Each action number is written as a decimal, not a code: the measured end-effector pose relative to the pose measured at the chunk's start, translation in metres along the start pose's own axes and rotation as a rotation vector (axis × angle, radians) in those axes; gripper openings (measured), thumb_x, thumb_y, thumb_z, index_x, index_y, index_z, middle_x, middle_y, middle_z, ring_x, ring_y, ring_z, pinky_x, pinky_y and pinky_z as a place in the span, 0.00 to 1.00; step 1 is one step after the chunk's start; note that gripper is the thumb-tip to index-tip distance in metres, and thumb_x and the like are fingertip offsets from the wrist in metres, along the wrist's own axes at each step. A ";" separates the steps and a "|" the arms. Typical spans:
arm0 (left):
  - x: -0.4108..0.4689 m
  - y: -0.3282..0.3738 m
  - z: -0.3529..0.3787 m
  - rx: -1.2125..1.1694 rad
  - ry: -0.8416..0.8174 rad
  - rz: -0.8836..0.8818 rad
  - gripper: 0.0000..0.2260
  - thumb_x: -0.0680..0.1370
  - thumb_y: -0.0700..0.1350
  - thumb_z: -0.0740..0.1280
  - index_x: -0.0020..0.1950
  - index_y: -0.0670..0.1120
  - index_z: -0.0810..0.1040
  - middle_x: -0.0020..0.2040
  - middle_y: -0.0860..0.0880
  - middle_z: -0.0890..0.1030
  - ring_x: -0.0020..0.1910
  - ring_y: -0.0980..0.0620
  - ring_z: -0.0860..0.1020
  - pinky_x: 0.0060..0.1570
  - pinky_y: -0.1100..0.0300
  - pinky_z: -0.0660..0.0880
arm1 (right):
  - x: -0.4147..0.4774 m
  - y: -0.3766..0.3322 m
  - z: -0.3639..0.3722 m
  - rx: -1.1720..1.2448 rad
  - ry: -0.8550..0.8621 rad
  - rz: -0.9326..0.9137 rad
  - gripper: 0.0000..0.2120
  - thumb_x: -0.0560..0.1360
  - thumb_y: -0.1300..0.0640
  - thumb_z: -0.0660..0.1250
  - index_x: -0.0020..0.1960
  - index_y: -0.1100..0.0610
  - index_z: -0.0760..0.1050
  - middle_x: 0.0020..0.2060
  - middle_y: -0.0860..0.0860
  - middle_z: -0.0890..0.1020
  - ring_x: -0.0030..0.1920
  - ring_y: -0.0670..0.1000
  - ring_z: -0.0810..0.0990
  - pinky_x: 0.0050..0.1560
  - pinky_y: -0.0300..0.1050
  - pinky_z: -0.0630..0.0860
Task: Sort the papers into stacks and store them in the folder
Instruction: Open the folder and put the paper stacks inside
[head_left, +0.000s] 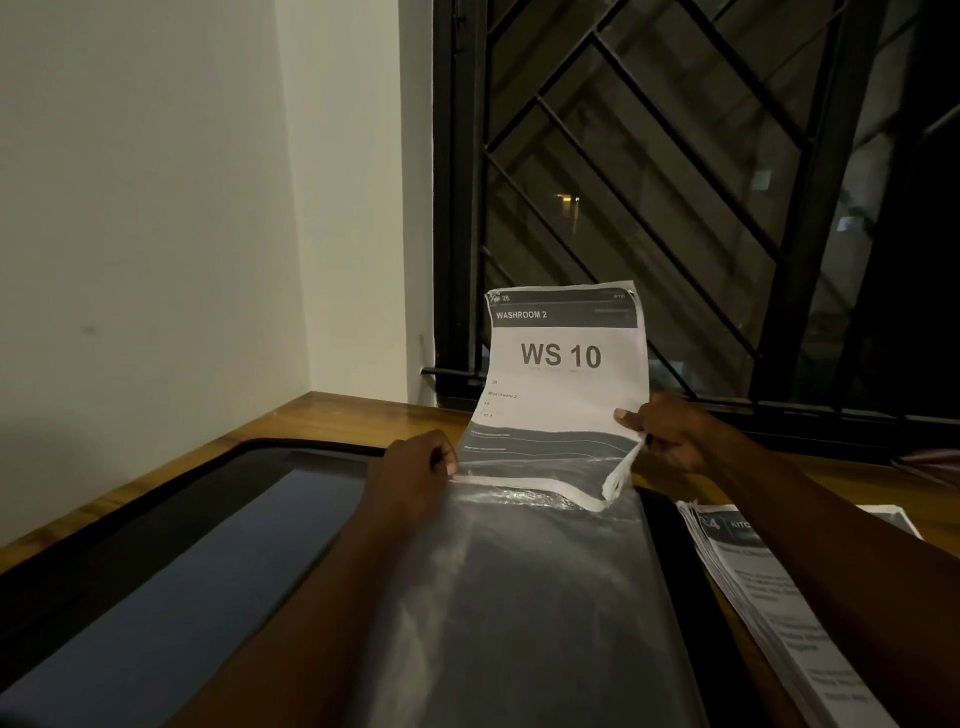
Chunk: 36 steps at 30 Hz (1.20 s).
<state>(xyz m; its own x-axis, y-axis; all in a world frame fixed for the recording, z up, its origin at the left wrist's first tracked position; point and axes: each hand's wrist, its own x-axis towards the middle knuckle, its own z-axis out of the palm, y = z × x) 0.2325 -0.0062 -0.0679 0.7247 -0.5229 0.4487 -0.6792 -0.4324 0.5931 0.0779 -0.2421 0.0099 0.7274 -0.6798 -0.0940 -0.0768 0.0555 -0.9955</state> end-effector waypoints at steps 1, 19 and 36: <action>0.000 -0.001 0.000 -0.013 0.003 -0.012 0.14 0.74 0.36 0.65 0.34 0.54 0.75 0.36 0.56 0.80 0.37 0.57 0.77 0.38 0.58 0.72 | 0.001 0.000 0.000 0.001 0.001 0.010 0.18 0.78 0.70 0.59 0.67 0.65 0.67 0.62 0.61 0.75 0.63 0.64 0.73 0.64 0.59 0.71; 0.045 0.045 -0.032 0.163 -0.675 0.146 0.06 0.76 0.51 0.71 0.42 0.52 0.76 0.40 0.53 0.78 0.40 0.56 0.76 0.46 0.61 0.72 | 0.022 0.018 -0.005 -0.016 -0.126 0.071 0.16 0.78 0.69 0.60 0.65 0.64 0.71 0.60 0.61 0.78 0.60 0.62 0.77 0.62 0.58 0.74; 0.028 0.134 0.059 -0.217 -0.561 0.177 0.06 0.75 0.47 0.73 0.38 0.49 0.82 0.34 0.55 0.79 0.37 0.61 0.74 0.41 0.65 0.69 | 0.034 0.036 -0.012 -0.266 -0.214 0.106 0.11 0.75 0.73 0.59 0.42 0.61 0.76 0.38 0.55 0.80 0.33 0.48 0.81 0.34 0.38 0.78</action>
<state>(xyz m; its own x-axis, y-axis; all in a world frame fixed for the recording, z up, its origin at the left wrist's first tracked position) 0.1548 -0.1227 -0.0152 0.3922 -0.9045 0.1675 -0.7015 -0.1763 0.6905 0.0917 -0.2715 -0.0292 0.8299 -0.5104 -0.2250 -0.3139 -0.0938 -0.9448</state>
